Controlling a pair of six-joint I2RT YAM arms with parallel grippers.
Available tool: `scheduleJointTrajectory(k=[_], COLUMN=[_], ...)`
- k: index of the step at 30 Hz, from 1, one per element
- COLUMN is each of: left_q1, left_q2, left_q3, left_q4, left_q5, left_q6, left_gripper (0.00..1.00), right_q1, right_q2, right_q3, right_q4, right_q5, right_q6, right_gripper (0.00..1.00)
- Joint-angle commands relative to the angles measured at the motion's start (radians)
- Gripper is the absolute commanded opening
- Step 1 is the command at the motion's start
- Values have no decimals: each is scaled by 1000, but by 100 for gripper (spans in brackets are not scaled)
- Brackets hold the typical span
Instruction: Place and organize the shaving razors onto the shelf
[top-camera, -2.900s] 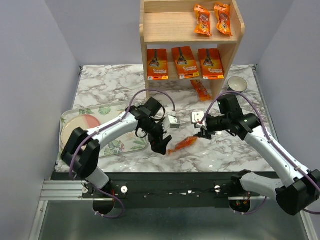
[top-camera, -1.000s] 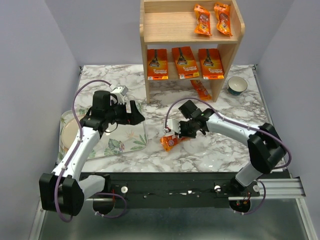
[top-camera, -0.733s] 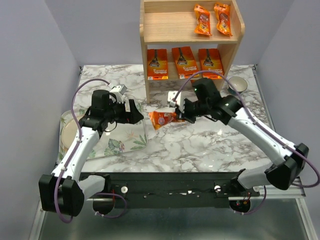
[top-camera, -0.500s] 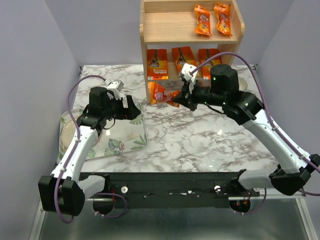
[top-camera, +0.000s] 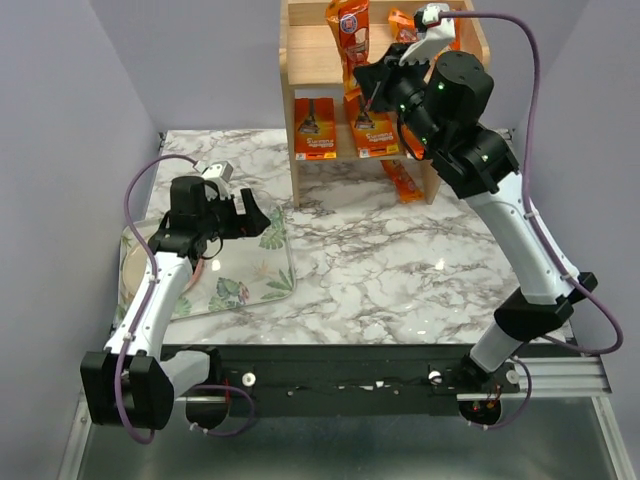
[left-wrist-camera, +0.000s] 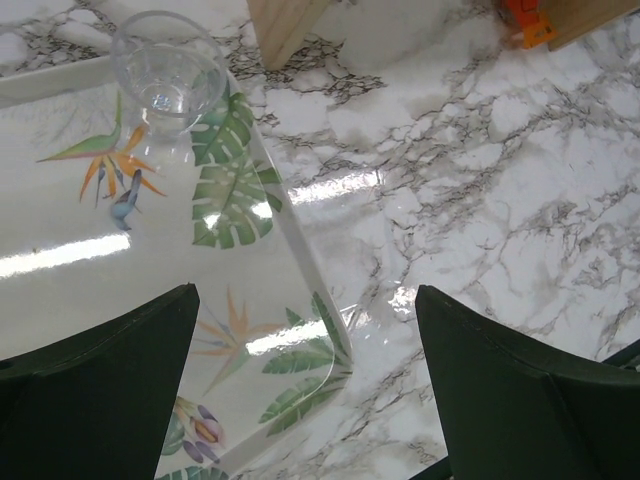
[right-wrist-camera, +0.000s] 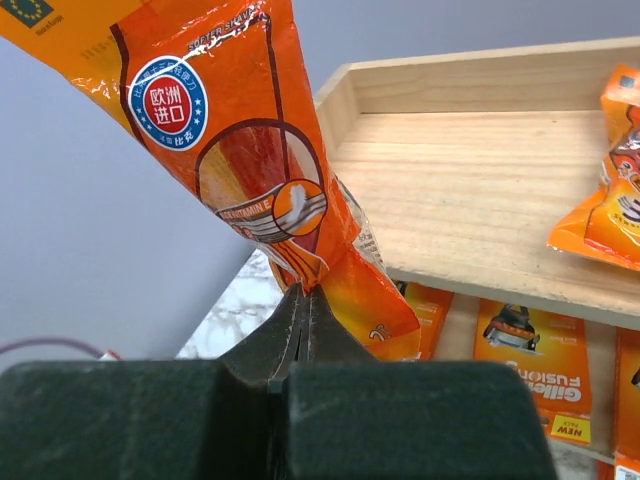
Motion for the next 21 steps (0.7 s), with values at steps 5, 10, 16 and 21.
scheduleJointTrajectory(k=[5,10,16,21], left_q1=[82,85,86,85], left_q2=[-52,-74,-57,-55], left_q3=[-70,-107,-121,-133], left_q4=[22,68,94,106], left_q5=[42,126,151,168], left_q6=[-63,-80,-100,-113], left_gripper=[99,99,99,99], right_q1=[-105,-136,-136,-136], right_q2=[164,242,302,345], right_q3=[138,198,236,255], right_q4=[-115,-82,-52,-37], right_q5=[55,24,-8,-21], right_q6=[244,224,225,230], right_gripper=[1,1,1,16])
